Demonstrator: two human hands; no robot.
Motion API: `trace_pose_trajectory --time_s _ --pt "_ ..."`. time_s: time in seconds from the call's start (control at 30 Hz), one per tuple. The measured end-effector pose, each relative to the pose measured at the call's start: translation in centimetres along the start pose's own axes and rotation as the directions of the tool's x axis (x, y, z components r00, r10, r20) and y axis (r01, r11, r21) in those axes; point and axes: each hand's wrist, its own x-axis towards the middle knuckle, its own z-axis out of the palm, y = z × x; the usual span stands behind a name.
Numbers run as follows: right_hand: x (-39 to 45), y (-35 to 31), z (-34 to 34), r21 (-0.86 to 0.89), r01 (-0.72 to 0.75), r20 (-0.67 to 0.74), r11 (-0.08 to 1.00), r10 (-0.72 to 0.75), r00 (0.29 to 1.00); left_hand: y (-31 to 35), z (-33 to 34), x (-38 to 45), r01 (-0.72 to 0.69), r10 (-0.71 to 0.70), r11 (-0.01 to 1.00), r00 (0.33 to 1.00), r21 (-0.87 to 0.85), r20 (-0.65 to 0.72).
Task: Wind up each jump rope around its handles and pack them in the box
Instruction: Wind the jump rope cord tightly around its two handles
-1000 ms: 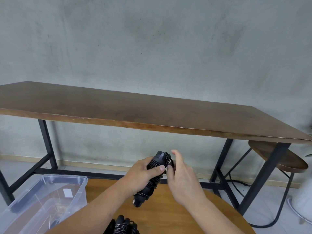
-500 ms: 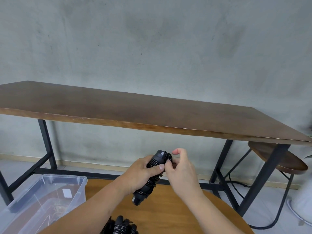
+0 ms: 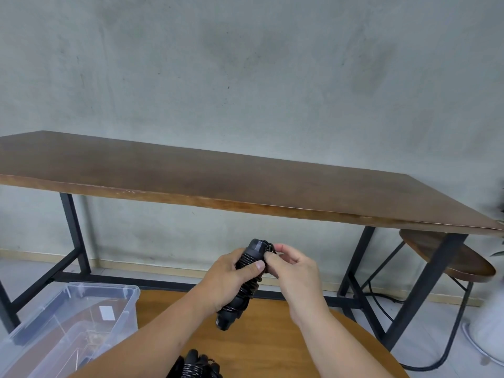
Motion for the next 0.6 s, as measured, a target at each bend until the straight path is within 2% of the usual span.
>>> trace_pose_trajectory --time_s 0.2,0.47,0.6 --pt "-0.2 -0.2 -0.4 0.020 0.020 0.020 1.000 -0.020 1.000 -0.1 0.0 0.0 0.007 -0.007 1.000 1.000 0.010 -0.005" --pt "-0.5 0.3 -0.7 -0.165 0.172 -0.020 0.971 -0.178 0.984 -0.1 0.4 0.0 0.018 -0.019 1.000 1.000 0.017 0.003" --pt "-1.0 0.8 -0.8 -0.332 0.348 0.045 0.877 -0.354 0.934 0.0 0.6 0.0 0.018 -0.018 0.998 1.000 0.067 0.004"
